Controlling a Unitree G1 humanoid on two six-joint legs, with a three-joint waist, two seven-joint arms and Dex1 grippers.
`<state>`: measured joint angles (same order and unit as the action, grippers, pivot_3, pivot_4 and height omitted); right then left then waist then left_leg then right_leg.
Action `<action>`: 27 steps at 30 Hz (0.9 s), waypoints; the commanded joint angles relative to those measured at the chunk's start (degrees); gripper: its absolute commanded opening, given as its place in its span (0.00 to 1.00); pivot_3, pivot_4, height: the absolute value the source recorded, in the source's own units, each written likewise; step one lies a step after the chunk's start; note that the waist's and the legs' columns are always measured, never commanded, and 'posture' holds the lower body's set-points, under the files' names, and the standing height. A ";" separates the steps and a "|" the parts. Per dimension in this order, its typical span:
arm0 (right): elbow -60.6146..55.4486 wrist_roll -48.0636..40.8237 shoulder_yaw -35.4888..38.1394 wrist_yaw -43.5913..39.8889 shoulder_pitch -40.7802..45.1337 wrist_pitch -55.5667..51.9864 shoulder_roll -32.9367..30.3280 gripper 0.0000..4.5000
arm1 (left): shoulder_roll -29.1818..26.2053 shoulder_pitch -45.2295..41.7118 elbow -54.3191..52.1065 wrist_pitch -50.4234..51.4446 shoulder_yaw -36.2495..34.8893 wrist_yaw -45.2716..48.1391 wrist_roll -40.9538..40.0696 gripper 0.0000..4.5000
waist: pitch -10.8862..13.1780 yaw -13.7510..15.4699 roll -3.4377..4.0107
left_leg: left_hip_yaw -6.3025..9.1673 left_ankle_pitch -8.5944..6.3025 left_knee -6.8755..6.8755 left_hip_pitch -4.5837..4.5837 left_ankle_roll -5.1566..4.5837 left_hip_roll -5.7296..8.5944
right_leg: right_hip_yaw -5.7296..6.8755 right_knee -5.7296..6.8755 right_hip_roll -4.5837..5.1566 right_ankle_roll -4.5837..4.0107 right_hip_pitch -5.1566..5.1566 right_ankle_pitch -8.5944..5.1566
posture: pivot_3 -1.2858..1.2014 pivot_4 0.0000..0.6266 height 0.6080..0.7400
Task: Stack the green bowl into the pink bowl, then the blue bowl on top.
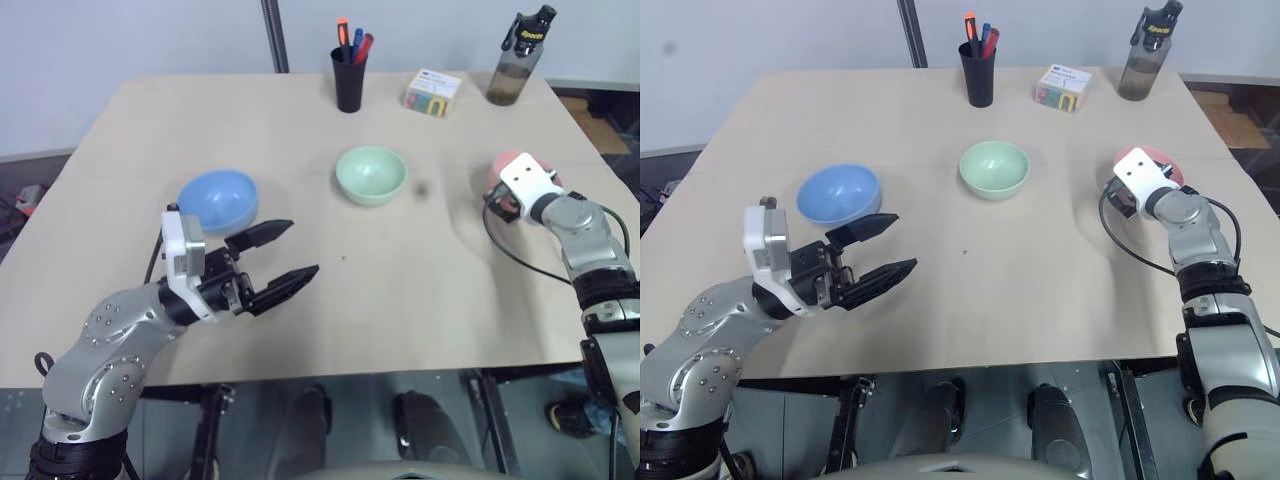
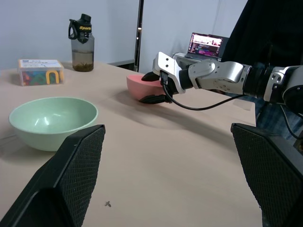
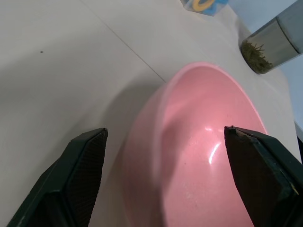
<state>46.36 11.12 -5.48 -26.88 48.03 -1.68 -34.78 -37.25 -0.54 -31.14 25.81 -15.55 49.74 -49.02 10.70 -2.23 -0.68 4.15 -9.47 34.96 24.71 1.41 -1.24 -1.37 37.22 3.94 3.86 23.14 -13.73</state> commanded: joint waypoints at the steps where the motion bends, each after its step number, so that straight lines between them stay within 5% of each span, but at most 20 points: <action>1: 0.45 -0.10 0.14 -0.64 1.74 1.43 0.07 0.76 | -0.42 0.22 -2.78 -0.66 -0.73 -0.25 -0.50 1.00 | 0.00 -0.11 0.00 | 0.00 0.00 0.00 0.00 0.00 0.00 | -0.01 0.01 0.00 0.01 0.00 0.00 | 0.52 0.24 1.00; 9: -0.10 -0.70 0.41 -2.20 1.88 1.15 0.36 0.04 | -0.33 0.44 -2.99 -0.82 -0.84 -0.55 -0.51 1.00 | 0.00 -0.14 0.01 | 0.00 0.00 0.05 -0.05 0.00 0.00 | -0.03 0.17 -0.01 -0.01 0.01 -0.01 | 0.52 0.24 1.00; 14: -11.10 -5.40 1.02 -11.32 -2.56 -2.69 0.15 0.02 | -0.26 0.81 -2.57 -1.10 -0.71 -0.61 -0.05 1.00 | 0.01 -0.12 0.02 | 0.00 0.00 0.08 -0.06 0.00 0.00 | -0.05 0.25 -0.03 -0.01 0.02 -0.01 | 0.52 0.24 1.00; 19: -42.46 -17.78 -0.45 -26.26 -16.01 -17.19 -1.92 0.02 | -0.81 3.91 -2.15 -1.48 -2.46 0.49 0.08 1.00 | 0.01 0.05 0.03 | 0.10 -0.01 0.07 -0.05 -0.01 -0.01 | 0.00 0.35 -0.04 0.09 0.03 0.02 | 0.52 0.24 1.00; 23: -61.49 -20.19 -6.35 -27.03 -22.55 -27.96 -0.80 0.02 | -1.50 8.11 -2.44 -2.10 -4.44 2.30 0.14 1.00 | 0.03 -0.13 0.06 | 0.11 -0.01 0.07 -0.08 -0.01 -0.03 | 0.01 0.41 -0.04 -0.07 0.05 -0.10 | 0.52 0.24 1.00; 27: -67.06 -17.56 -13.37 -24.79 -23.70 -33.18 1.57 0.02 | -2.26 9.42 -1.93 -2.31 -5.63 3.22 0.04 1.00 | 0.02 -0.07 0.05 | 0.12 0.00 0.20 -0.15 0.01 -0.12 | 0.01 0.52 -0.14 0.07 0.08 -0.23 | 0.52 0.24 1.00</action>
<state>-18.17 -7.21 -17.57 -52.33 24.13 -33.02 -33.02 -38.75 8.95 -32.00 24.60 -19.39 52.34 -48.54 10.73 -2.30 -0.63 4.27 -9.47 35.21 24.54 1.43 -1.36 -1.36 37.75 3.81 3.90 23.21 -13.95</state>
